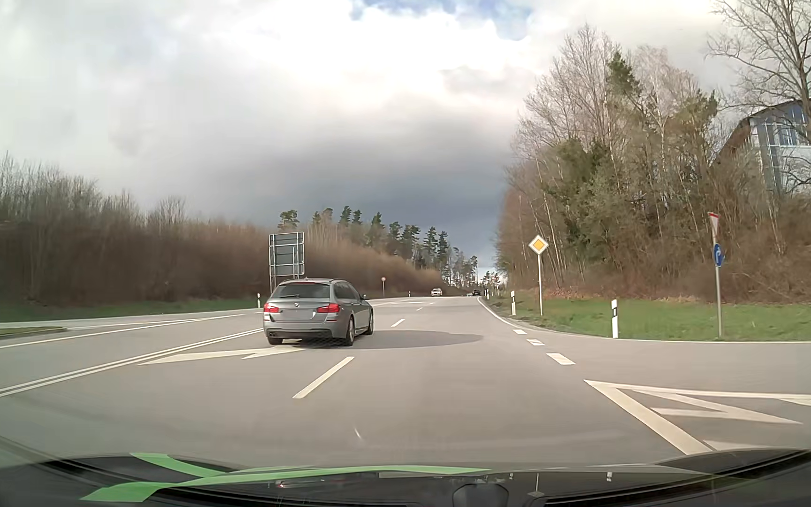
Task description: Follow the waypoints while adhering to traffic rules and regulations
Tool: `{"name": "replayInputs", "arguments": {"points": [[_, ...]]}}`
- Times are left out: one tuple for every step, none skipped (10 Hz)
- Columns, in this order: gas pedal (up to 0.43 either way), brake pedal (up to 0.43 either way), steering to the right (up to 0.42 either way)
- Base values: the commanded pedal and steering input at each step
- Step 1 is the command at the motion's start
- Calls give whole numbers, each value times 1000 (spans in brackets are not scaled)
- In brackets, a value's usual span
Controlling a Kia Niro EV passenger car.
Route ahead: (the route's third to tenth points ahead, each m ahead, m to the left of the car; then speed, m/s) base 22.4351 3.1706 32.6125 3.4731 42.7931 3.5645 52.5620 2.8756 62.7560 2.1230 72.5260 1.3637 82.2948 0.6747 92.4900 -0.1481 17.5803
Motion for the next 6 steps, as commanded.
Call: {"name": "replayInputs", "arguments": {"points": [[189,0,6],[189,0,7],[189,0,6],[189,0,6],[189,0,6],[189,0,6]]}}
